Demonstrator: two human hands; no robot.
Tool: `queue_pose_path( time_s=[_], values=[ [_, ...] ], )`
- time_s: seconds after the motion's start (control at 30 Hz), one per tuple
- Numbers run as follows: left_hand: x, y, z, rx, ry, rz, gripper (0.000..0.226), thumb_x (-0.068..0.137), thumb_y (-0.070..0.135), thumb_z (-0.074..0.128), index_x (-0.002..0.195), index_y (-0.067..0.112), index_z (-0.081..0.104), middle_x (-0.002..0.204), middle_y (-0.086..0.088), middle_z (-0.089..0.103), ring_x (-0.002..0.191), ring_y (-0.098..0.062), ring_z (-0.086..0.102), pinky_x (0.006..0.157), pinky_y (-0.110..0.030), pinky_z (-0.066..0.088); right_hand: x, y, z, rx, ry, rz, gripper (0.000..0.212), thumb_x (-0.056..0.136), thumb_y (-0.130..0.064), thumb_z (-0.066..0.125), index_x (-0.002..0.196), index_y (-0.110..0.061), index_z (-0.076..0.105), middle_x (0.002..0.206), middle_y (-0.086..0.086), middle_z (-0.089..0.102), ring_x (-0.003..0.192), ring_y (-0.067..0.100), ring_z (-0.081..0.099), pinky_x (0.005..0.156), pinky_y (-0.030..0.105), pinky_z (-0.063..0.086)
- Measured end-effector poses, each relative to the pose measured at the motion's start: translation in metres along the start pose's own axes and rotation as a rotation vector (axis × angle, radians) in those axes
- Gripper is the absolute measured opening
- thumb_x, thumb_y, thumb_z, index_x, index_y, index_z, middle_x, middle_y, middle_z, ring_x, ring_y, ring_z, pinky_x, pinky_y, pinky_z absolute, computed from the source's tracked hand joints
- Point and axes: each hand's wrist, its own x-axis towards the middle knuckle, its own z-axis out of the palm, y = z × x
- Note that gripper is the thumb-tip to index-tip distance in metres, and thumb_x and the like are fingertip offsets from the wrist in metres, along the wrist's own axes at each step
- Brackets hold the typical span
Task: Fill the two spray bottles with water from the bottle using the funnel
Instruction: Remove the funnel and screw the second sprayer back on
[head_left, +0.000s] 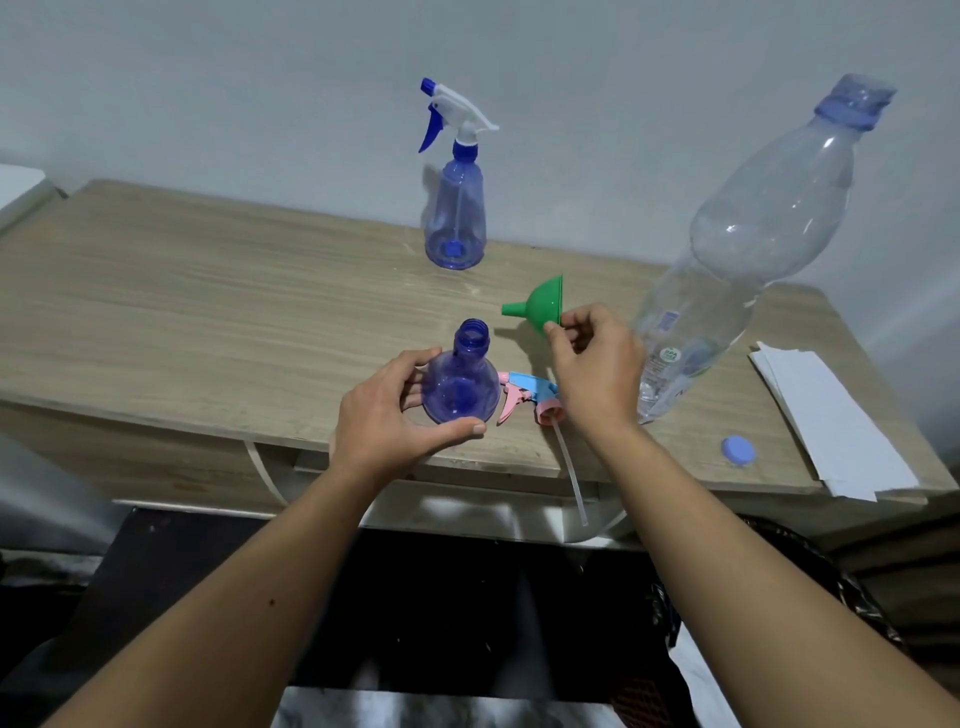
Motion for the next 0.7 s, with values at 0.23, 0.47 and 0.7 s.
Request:
queue_pose_path(
  time_s=[0.23, 0.47, 0.7],
  values=[
    [0.003, -0.004, 0.001, -0.013, -0.004, 0.007, 0.106, 0.046, 0.078, 0.096, 0.139, 0.037, 0.064, 0.118, 0.016, 0.076, 0.105, 0.000, 0.074, 0.097, -0.035, 0.064, -0.005, 0.013, 0.015, -0.060, -0.055, 0.040, 0.006, 0.094, -0.017, 0.076, 0.097, -0.014, 0.072, 0.090, 0.002, 0.071, 0.082, 0.017, 0.065, 0.078, 0.035, 0.055],
    [0.005, -0.005, 0.000, -0.013, -0.007, 0.019, 0.105, 0.047, 0.076, 0.098, 0.138, 0.035, 0.065, 0.117, 0.015, 0.076, 0.105, 0.000, 0.074, 0.097, -0.034, 0.064, -0.006, 0.015, 0.020, -0.099, -0.051, 0.012, 0.011, 0.094, -0.015, 0.077, 0.104, -0.012, 0.073, 0.101, 0.004, 0.071, 0.090, 0.014, 0.063, 0.081, 0.026, 0.050],
    [0.005, -0.002, -0.001, -0.032, -0.004, 0.019, 0.101, 0.048, 0.069, 0.099, 0.136, 0.032, 0.067, 0.113, 0.015, 0.076, 0.102, 0.000, 0.074, 0.093, -0.026, 0.064, -0.014, 0.011, 0.010, -0.111, -0.055, -0.047, 0.024, 0.095, -0.016, 0.076, 0.118, -0.011, 0.070, 0.114, 0.004, 0.069, 0.103, 0.019, 0.064, 0.092, 0.040, 0.056]
  ],
)
